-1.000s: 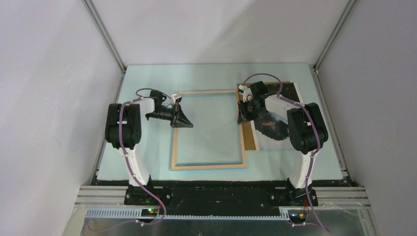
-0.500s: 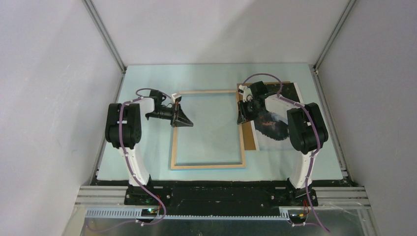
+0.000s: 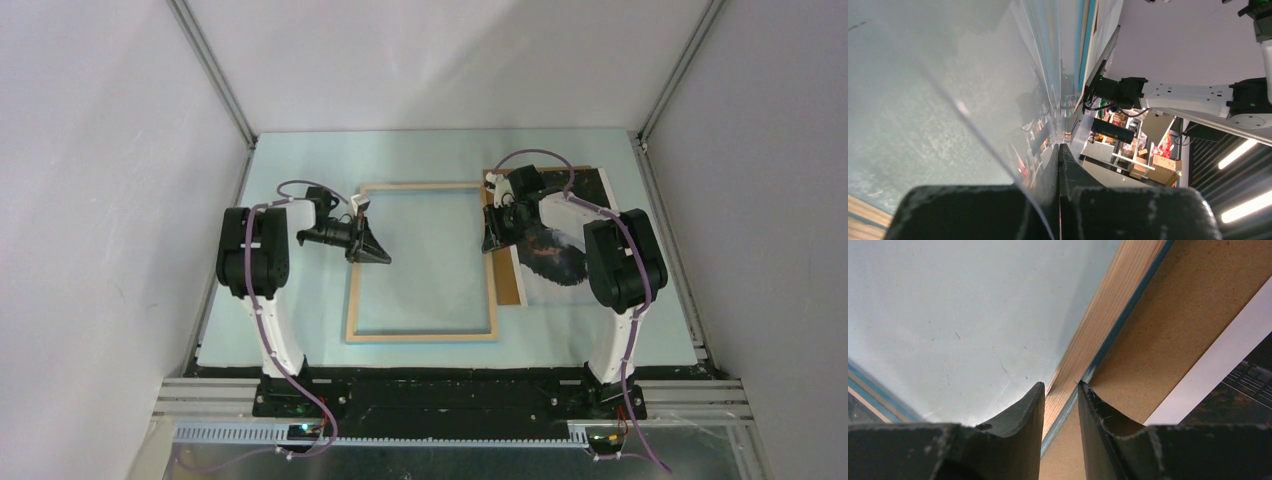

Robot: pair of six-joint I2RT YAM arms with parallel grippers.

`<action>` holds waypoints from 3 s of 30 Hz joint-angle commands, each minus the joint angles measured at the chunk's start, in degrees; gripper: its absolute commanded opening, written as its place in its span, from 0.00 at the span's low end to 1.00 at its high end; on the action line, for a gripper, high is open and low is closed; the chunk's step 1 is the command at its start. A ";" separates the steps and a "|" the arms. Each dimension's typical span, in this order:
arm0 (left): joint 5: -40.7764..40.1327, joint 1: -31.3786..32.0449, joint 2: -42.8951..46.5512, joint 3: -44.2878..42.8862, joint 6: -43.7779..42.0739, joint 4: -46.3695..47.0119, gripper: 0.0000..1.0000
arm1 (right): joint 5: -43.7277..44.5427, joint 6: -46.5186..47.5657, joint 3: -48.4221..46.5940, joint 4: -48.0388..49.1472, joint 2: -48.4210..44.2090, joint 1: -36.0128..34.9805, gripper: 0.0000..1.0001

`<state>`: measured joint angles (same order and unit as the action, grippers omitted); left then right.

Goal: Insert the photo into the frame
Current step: Place the photo frame item in the photo frame.

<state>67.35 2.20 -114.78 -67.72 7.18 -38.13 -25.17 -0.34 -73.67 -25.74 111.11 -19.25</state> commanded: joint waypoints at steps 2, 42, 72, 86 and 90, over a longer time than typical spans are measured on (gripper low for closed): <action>-2.58 -0.43 -0.23 -3.05 -3.30 1.77 0.00 | -3.17 -0.13 -2.02 -0.90 0.47 -0.36 0.35; -13.50 0.61 0.11 -3.29 -3.86 2.53 0.12 | -3.39 -0.40 -2.01 -0.51 1.02 -0.95 0.34; -28.38 2.22 4.39 -0.70 -0.67 3.42 0.78 | -3.11 -0.14 -2.01 -0.90 0.26 -1.06 0.34; -35.39 2.33 8.91 2.06 -1.96 1.64 0.92 | -2.61 0.01 -2.01 -0.81 0.35 -1.06 0.34; -36.53 2.40 9.40 2.60 -2.16 1.40 0.92 | -2.33 0.00 -2.01 -0.88 0.21 -1.11 0.34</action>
<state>36.75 4.67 -107.28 -66.85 7.46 -35.68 -26.72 -0.40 -73.76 -25.98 111.55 -20.03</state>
